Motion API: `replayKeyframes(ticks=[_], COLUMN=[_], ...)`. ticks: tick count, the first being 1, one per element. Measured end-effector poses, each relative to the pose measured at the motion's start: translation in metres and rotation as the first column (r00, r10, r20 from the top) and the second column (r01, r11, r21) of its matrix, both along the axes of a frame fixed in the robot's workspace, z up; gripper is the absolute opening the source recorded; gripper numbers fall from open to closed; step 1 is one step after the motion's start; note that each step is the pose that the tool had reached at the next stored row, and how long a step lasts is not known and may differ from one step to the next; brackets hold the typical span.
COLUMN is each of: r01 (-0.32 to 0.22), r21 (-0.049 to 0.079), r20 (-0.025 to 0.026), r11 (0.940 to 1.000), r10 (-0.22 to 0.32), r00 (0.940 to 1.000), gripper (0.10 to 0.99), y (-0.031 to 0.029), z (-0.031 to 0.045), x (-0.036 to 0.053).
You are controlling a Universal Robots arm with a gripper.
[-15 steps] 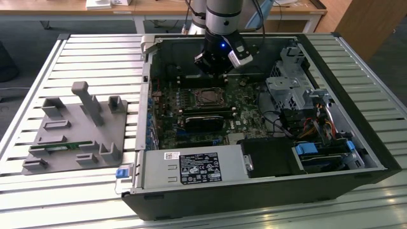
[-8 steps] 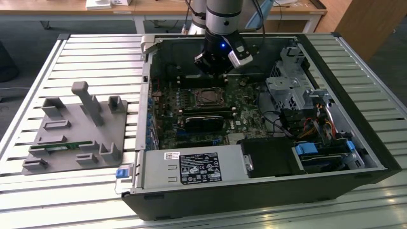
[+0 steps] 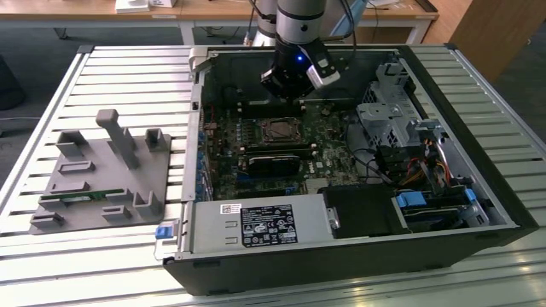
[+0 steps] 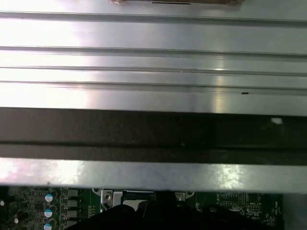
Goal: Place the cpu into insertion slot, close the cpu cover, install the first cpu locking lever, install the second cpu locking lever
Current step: 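Install the second cpu locking lever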
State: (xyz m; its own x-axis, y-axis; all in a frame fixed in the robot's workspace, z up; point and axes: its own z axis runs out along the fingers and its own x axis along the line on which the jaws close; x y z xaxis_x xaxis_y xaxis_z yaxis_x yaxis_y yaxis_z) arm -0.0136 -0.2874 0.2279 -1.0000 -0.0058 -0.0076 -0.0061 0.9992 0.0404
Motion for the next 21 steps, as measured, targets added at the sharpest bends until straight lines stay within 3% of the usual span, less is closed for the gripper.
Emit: replayKeyframes(ticks=[10, 17, 21], r01=[0.0, 0.0, 0.0], r21=[0.0, 0.0, 0.0], r20=[0.0, 0.0, 0.0001], r11=[1.0, 1.0, 1.0], r10=[0.0, 0.0, 0.0], r00=[1.0, 1.0, 1.0], gripper=[0.106, 0.106, 0.106], y=[0.0, -0.0023, -0.0144], z=[0.0277, 0.0278, 0.0273], x=[0.0, 0.0001, 0.0001])
